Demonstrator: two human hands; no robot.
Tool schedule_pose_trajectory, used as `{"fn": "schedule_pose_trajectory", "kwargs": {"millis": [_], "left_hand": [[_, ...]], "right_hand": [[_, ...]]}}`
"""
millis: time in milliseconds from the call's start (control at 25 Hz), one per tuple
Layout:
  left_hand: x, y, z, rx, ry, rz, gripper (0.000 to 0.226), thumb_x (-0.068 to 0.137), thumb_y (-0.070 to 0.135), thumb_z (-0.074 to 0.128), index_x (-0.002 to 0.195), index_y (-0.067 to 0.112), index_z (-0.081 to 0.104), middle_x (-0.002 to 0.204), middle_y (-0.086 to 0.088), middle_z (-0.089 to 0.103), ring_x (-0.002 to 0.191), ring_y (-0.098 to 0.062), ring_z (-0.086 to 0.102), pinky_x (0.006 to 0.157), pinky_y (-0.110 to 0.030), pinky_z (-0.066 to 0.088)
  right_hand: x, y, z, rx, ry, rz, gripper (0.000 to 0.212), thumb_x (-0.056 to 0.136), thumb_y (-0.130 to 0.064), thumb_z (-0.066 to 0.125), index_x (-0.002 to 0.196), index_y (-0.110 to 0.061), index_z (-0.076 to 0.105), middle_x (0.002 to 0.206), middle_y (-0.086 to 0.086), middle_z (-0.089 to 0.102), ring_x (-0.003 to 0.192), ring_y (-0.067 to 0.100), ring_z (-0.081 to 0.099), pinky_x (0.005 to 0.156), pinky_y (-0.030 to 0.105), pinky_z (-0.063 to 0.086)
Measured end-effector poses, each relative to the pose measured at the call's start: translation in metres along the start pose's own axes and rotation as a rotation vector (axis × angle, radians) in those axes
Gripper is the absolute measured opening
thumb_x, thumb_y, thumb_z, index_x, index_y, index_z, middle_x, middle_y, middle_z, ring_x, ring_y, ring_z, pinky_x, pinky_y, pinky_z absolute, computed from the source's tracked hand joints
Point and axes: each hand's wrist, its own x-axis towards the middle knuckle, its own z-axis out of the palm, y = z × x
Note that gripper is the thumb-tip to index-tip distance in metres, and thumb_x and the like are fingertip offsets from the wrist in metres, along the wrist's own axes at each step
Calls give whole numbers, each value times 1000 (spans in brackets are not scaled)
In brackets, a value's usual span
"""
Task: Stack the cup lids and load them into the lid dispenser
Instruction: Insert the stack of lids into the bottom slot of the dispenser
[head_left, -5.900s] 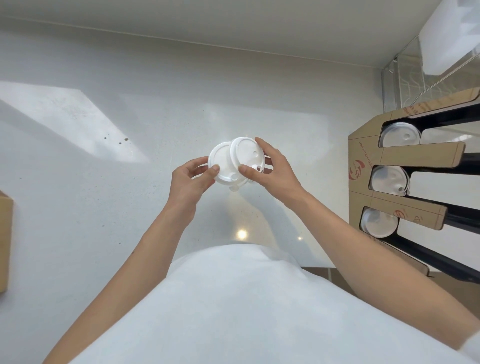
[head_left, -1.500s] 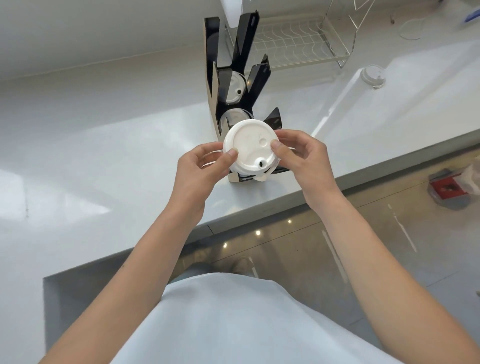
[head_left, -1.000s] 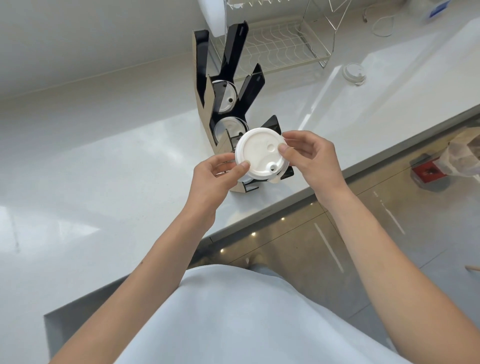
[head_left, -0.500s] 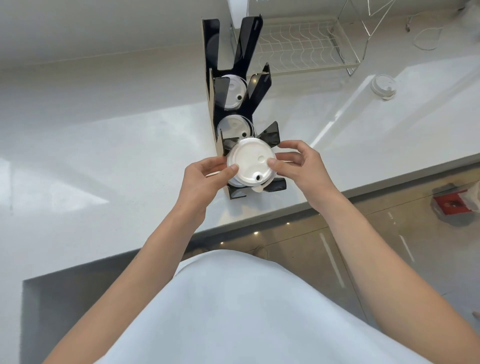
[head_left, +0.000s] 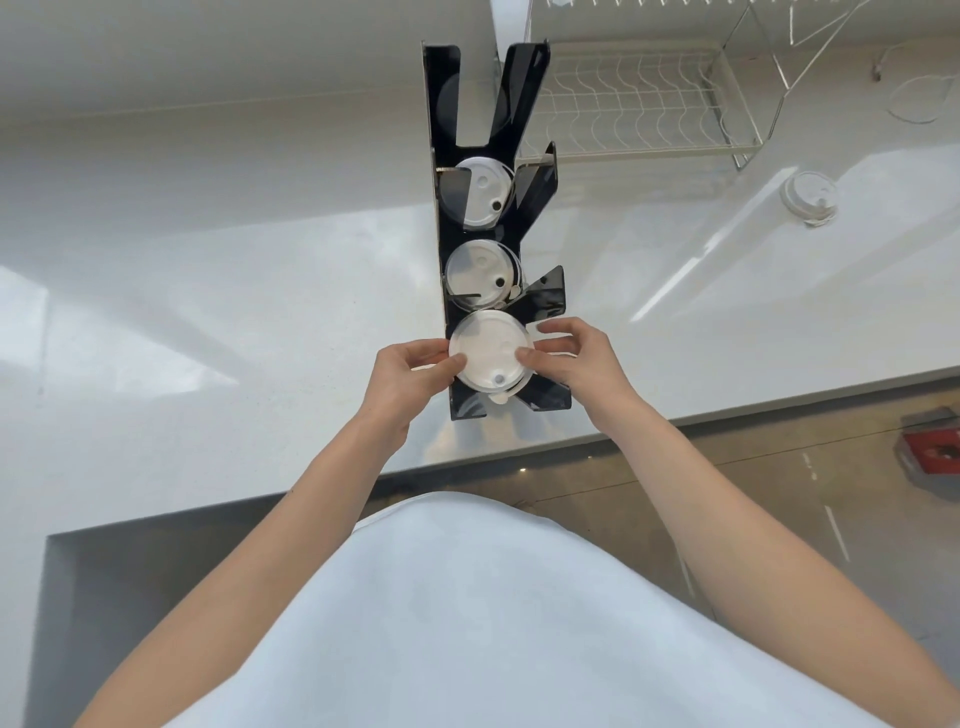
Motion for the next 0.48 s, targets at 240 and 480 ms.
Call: {"fn": "schedule_pose_trajectory", "kwargs": {"millis": [240, 480], "left_hand": [[14, -5, 5, 65, 29, -21, 38, 84, 20, 79, 119, 6, 71, 112, -14, 74, 91, -21, 70, 103, -43, 53], [23, -1, 8, 144, 69, -22, 39, 87, 13, 77, 123, 1, 68, 113, -14, 72, 83, -15, 68, 65, -16, 54]], "right_hand": [[14, 11, 6, -3, 41, 20, 44, 74, -19, 86, 113, -11, 65, 104, 8, 72, 97, 24, 71, 90, 39, 58], [17, 13, 13, -43, 92, 7, 35, 79, -18, 83, 110, -8, 71, 99, 3, 73, 94, 19, 69, 79, 25, 55]]}}
